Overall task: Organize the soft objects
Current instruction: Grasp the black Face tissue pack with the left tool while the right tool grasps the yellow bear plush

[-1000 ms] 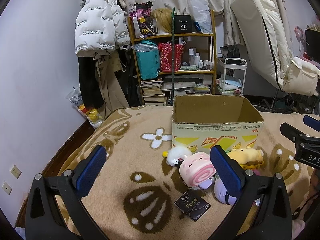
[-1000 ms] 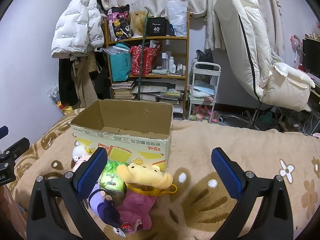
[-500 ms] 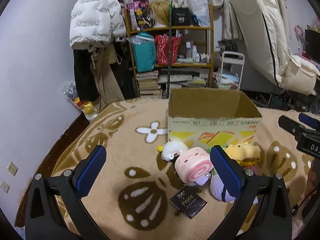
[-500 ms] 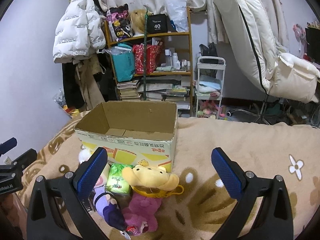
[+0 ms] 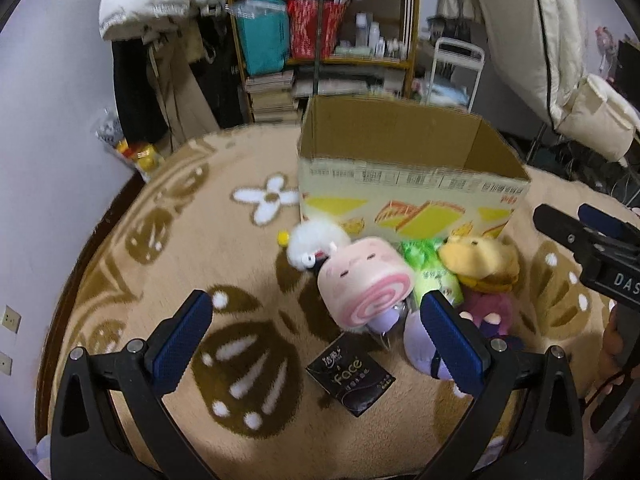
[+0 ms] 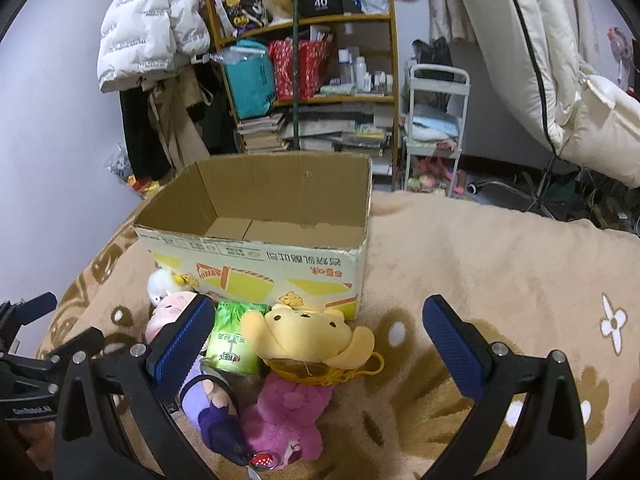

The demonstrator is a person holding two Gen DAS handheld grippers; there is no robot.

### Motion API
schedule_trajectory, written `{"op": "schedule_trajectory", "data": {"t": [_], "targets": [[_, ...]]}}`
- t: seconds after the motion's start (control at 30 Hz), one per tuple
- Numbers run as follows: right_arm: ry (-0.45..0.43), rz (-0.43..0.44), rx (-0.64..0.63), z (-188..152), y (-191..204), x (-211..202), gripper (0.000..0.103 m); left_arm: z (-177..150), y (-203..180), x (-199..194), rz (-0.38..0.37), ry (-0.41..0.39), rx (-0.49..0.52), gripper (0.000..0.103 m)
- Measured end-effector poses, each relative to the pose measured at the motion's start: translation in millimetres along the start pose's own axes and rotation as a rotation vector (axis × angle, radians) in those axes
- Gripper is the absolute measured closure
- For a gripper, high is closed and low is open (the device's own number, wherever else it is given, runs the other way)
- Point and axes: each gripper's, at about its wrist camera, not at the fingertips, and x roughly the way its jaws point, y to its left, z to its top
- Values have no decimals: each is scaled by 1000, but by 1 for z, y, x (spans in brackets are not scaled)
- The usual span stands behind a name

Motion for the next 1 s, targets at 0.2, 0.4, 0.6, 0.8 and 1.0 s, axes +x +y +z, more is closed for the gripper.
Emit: {"op": "schedule_trajectory", "data": {"t": [0.2, 0.4, 0.6, 0.8, 1.0], "targets": [[75, 35, -4, 0, 1, 25, 0, -2, -1, 25, 11, 74, -37, 1], [134, 41, -16, -4, 4, 48, 0, -6, 1, 51, -33, 186, -70, 1], [175, 41, 4, -6, -1, 66, 0, -13, 0, 74, -57, 297, -85, 1], [215, 45, 20, -10, -5, 81, 0, -20, 6, 97, -67, 402, -124, 1], [243, 57, 37, -15, -8, 97, 0, -25, 3, 109, -51, 453, -129, 15]]}}
